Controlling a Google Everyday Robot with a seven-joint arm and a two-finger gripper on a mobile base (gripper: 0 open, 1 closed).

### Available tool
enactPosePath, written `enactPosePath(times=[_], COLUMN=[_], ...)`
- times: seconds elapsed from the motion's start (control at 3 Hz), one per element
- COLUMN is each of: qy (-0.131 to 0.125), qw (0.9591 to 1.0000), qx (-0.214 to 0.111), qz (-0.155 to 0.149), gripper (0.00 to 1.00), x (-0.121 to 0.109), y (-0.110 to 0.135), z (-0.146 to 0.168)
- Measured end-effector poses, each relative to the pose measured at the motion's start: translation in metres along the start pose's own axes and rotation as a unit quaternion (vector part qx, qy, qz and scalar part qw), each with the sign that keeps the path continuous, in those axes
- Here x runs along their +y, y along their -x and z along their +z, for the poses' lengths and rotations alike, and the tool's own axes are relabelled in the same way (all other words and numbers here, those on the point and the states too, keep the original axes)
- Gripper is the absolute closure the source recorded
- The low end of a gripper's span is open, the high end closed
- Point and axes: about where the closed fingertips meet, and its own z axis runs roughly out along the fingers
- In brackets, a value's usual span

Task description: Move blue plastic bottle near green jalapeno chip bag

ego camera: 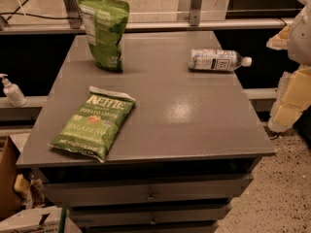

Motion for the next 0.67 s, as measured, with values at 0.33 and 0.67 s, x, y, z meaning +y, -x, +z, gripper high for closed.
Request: enactPosePath(times=[0.33,0.67], qy=[0.0,-0.012], qw=[1.0,0.9998], qx=[0.0,0.0], qz=[0.0,-0.013], gripper=[0.0,0.0], x=[0.0,-0.0021], y=[0.0,0.0039], z=[0.0,0.0022])
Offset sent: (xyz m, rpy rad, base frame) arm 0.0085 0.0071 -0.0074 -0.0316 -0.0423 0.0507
